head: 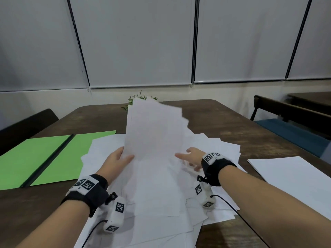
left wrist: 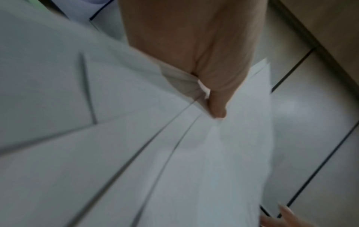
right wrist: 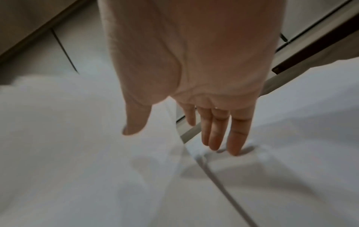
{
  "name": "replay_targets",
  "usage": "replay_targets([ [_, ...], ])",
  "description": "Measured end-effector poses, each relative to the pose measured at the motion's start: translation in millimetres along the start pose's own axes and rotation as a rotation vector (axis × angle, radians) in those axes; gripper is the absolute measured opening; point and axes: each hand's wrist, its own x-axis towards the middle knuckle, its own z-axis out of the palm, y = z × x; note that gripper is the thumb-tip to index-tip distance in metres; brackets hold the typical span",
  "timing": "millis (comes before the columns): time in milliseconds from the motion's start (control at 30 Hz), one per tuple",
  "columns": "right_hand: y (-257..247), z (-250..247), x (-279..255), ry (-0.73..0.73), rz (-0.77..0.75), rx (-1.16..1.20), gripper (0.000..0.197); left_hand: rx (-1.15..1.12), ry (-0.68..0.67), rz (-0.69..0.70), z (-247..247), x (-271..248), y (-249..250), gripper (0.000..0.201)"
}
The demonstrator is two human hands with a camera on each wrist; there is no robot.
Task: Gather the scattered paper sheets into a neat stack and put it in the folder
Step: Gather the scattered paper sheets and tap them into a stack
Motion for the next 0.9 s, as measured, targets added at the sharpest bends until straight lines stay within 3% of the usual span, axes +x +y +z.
replay_targets([
  [67, -6.2, -5.3, -6.2, 0.064, -0.067, 0.131, 0.081, -0.056, -0.005, 0.104, 0.3, -5.2, 16.3, 0.023],
  [167, -28.7, -16.9, -17.8, 0.183, -0.328, 0.389, 0.036, -0.106, 0.043, 0.253, 6.5, -4.3, 43.3, 0.022],
  [200, -38.3, -23.2, -22.4, 0.227, -0.407, 0.508, 0.03, -0.114, 0.088, 0.293, 8.6, -2.5, 53.3, 0.02],
  [300, -63.4, -47.3, -33.8, 0.366, -0.543, 0.709, 0.033, -0.061, 0.215, 0.414, 12.2, 6.3, 79.9, 0.012],
  [333, -69.6, -54.5, -36.2, 0.402, -0.564, 0.713, 0.031, 0.001, 0.245, 0.442, 12.9, 8.5, 88.9, 0.022],
  [433, -83.0, -66.2, -45.9, 0.44, -0.598, 0.715, 0.023, 0.192, 0.308, 0.484, 22.3, 7.4, 112.3, 0.039],
  [533, -83.4, -60.1, -52.0, 0.393, -0.631, 0.708, 0.035, 0.044, 0.29, 0.459, 33.4, 8.8, 114.2, 0.014],
  [600, -72.8, -50.4, -48.3, 0.344, -0.621, 0.725, 0.055, -0.095, 0.27, 0.431, 40.2, 9.0, 102.0, 0.036],
  [667, -59.2, -40.5, -41.4, 0.343, -0.56, 0.717, 0.061, -0.177, 0.251, 0.397, 48.4, 7.7, 88.0, 0.05],
  [767, -51.3, -33.9, -32.6, 0.389, -0.522, 0.77, 0.046, -0.15, 0.257, 0.391, 61.1, 6.1, 84.3, 0.039],
  [900, -64.1, -46.3, -27.7, 0.485, -0.575, 0.838, 0.044, -0.119, 0.419, 0.557, 61.6, 12.9, 105.0, 0.029],
])
